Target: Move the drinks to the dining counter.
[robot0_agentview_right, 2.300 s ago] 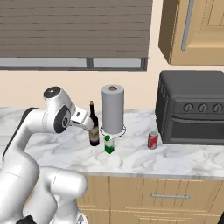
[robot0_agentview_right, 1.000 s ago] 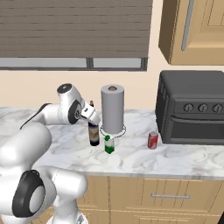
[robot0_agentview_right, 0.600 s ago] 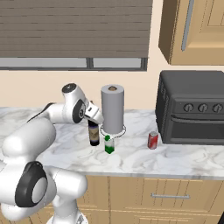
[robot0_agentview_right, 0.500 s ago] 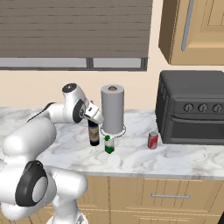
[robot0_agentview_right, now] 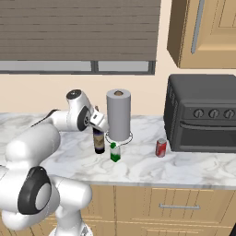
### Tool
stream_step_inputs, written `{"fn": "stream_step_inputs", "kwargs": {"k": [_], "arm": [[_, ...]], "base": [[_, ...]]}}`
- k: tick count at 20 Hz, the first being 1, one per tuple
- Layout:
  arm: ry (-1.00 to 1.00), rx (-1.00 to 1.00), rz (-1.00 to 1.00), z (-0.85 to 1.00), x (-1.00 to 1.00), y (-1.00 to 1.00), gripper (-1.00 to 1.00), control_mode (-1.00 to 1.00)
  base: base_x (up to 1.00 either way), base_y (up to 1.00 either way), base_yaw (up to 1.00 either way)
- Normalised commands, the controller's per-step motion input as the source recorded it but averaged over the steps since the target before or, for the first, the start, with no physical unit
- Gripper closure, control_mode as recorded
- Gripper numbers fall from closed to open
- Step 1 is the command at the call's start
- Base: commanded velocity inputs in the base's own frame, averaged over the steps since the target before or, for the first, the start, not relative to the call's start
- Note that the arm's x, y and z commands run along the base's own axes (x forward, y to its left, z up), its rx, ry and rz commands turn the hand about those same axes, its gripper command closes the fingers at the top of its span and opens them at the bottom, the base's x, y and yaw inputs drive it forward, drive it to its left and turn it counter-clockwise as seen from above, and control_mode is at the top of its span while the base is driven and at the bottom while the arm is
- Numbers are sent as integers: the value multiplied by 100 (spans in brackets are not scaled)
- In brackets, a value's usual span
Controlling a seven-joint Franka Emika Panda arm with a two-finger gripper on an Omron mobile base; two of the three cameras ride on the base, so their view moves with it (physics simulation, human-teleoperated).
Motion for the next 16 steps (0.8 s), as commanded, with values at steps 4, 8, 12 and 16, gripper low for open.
{"fn": "stream_step_inputs", "kwargs": {"k": [4,8,12,16], "arm": [[0,0,0,-30,13,6,-100,-100],[0,0,-4,-24,22,0,-100,-100],[0,0,-4,-14,12,0,-100,-100],[0,0,-2,-6,8,0,-100,-100]], "base": [[0,0,0],[0,0,0],[0,0,0],[0,0,0]]}}
